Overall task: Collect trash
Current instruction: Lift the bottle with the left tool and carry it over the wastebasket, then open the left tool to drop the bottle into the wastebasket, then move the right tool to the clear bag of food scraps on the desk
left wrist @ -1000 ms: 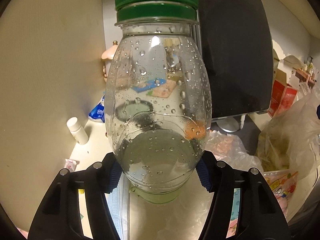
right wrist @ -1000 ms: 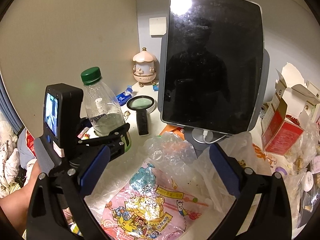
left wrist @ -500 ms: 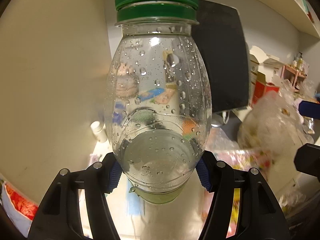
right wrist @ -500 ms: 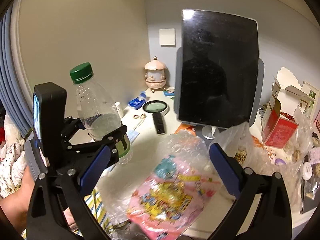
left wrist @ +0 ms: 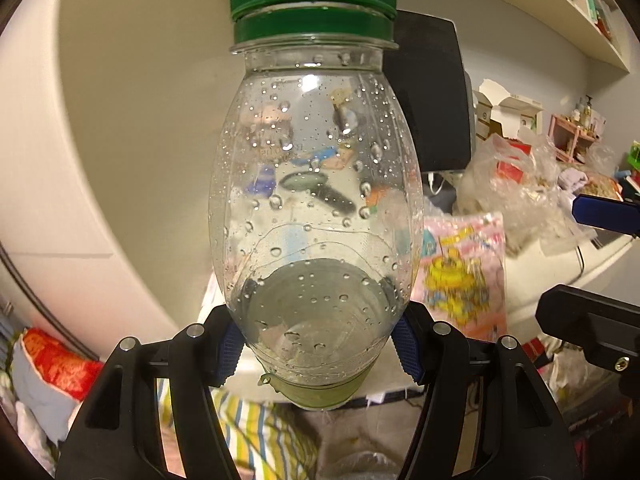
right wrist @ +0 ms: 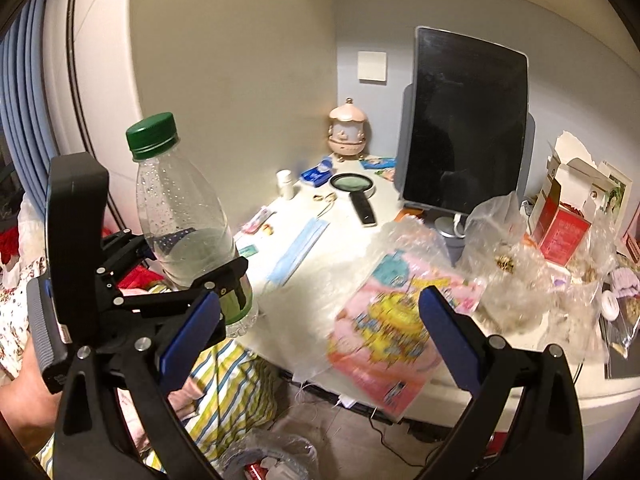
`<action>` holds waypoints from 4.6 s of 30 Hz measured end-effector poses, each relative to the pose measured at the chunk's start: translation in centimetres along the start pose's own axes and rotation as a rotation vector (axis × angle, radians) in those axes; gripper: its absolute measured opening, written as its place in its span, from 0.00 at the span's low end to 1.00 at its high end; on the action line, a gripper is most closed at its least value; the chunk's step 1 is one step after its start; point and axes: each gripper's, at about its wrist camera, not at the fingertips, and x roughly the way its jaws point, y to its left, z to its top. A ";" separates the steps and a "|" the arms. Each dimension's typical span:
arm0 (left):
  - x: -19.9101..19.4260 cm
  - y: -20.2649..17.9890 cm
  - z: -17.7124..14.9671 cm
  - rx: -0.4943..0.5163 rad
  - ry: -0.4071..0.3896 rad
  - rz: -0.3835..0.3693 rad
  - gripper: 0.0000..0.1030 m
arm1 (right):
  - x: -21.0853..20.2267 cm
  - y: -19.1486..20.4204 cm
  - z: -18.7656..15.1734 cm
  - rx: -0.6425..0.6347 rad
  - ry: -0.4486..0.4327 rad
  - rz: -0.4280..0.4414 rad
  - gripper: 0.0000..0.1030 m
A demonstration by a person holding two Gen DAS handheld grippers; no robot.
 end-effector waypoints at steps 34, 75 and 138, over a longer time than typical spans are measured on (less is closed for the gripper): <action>-6.7 0.5 -28.2 0.044 0.314 -0.131 0.58 | -1.3 14.1 -23.3 0.060 0.293 -0.078 0.94; 21.0 -8.9 -58.4 -0.006 0.792 -0.158 0.59 | 24.5 6.6 -51.5 -0.094 0.764 -0.016 0.94; -3.9 -19.8 -4.0 0.151 0.103 -0.232 0.94 | -9.7 -15.6 -12.5 0.308 0.063 -0.347 0.94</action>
